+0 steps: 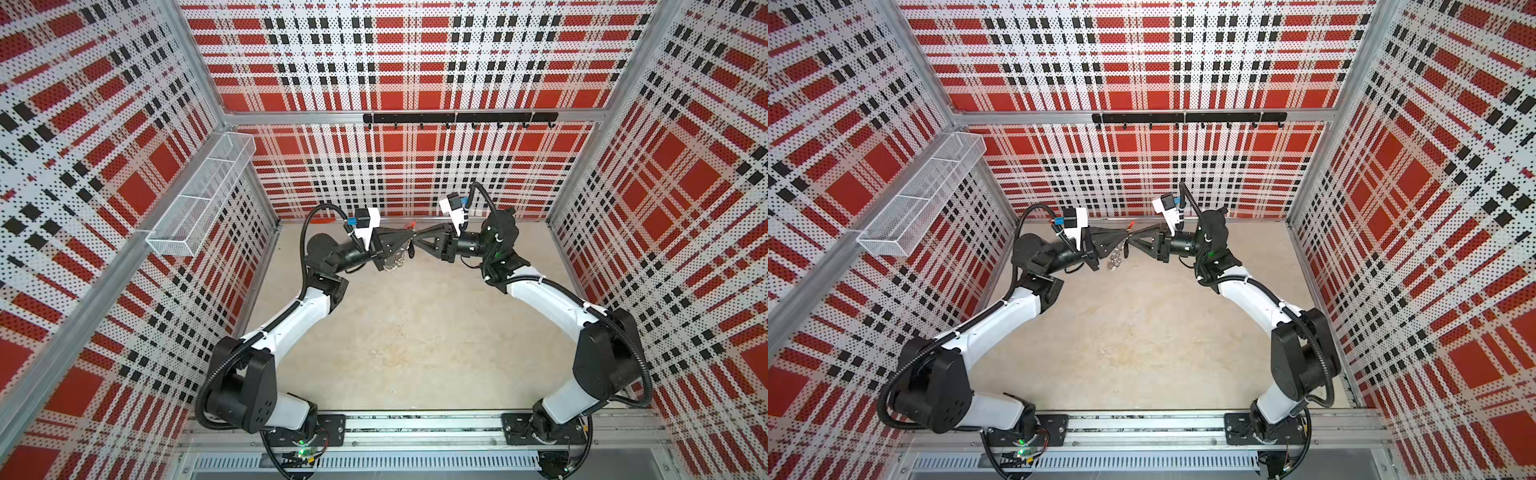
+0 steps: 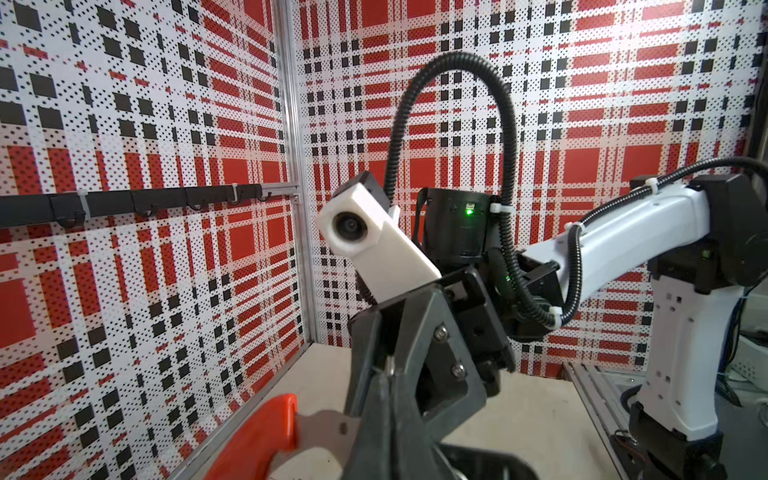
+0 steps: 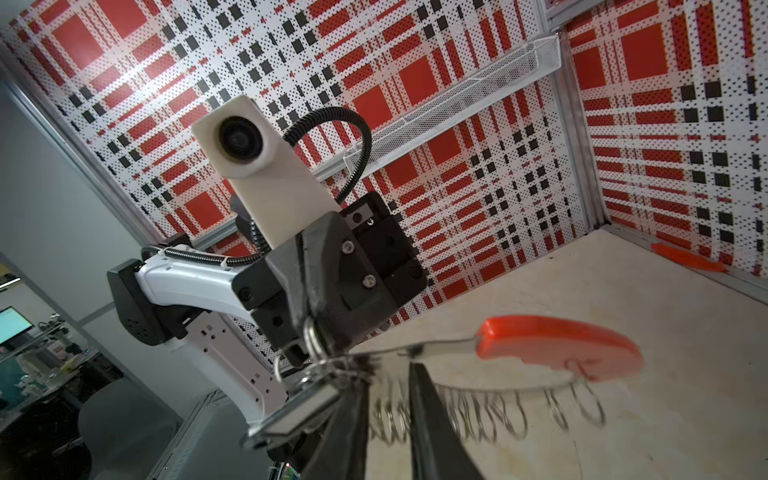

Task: Put the keys on the keyring

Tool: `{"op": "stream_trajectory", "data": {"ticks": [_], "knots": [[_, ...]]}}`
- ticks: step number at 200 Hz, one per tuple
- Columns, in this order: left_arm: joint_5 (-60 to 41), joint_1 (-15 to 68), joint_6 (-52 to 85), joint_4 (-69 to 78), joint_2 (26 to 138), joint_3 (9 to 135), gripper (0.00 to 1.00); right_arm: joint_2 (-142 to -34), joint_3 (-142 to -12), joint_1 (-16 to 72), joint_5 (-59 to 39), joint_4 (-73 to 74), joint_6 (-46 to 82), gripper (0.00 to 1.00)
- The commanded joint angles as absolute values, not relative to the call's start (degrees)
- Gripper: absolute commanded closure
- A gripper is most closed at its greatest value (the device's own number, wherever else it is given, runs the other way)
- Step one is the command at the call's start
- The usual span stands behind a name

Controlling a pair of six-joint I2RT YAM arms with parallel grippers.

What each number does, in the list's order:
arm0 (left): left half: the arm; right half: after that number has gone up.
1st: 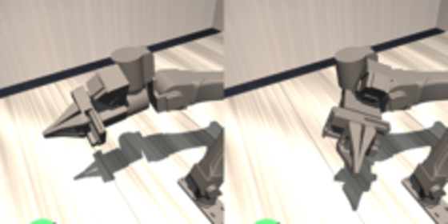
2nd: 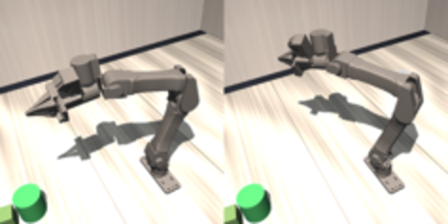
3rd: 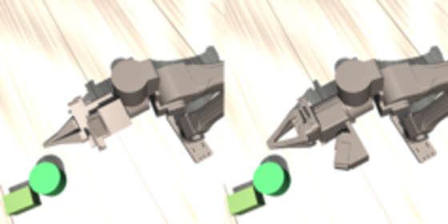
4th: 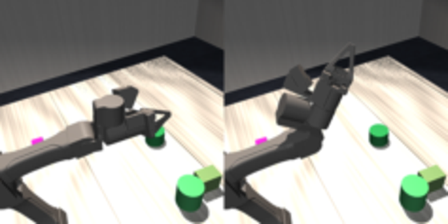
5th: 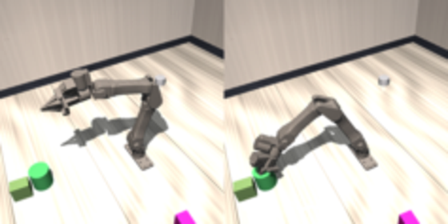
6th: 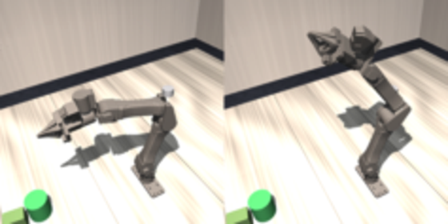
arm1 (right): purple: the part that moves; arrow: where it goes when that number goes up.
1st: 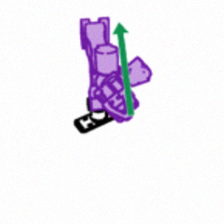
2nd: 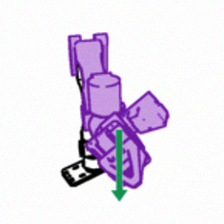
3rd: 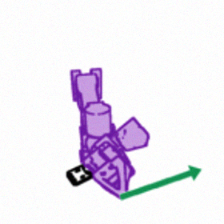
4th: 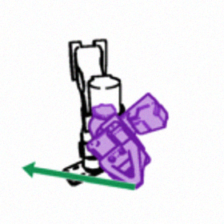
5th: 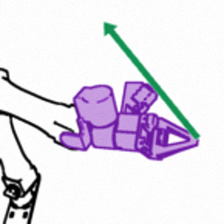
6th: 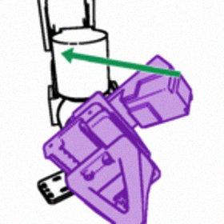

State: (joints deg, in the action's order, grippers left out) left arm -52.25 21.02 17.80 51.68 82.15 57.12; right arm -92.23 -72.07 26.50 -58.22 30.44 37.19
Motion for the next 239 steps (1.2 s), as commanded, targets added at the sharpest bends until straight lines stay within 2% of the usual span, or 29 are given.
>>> {"op": "stream_trajectory", "data": {"ticks": [1, 14, 65, 149, 174, 203, 239], "knots": [[-53.1, 21.8, 20.9, 59.2, 82.2, 56.8, 1.00, -88.9, -70.4, 25.2, -55.8, 28.6, 36.4, 0.72], [-53.1, 21.6, 22.3, 59.7, 82.1, 56.6, 1.00, -86.7, -69.1, 23.6, -55.0, 27.9, 35.7, 0.66], [-53.3, 21.2, 23.4, 60.8, 82.1, 56.7, 1.00, -80.4, -69.2, 21.6, -53.1, 17.9, 26.8, 0.63], [-53.1, 22.0, 25.0, 62.1, 82.9, 57.1, 1.00, -83.5, -74.5, 27.7, -52.9, 15.4, 22.1, 0.62], [-53.2, 22.1, 25.1, 62.1, 82.9, 57.2, 1.00, -84.2, -75.1, 27.9, -53.1, 16.2, 22.6, 0.69], [-53.3, 22.0, 25.2, 62.2, 83.0, 57.5, 1.00, -84.4, -75.1, 28.0, -53.2, 16.5, 22.8, 0.85], [-53.7, 21.5, 25.3, 62.3, 83.4, 57.1, 1.00, -83.9, -74.9, 28.1, -52.7, 15.5, 21.6, 0.95]]}}
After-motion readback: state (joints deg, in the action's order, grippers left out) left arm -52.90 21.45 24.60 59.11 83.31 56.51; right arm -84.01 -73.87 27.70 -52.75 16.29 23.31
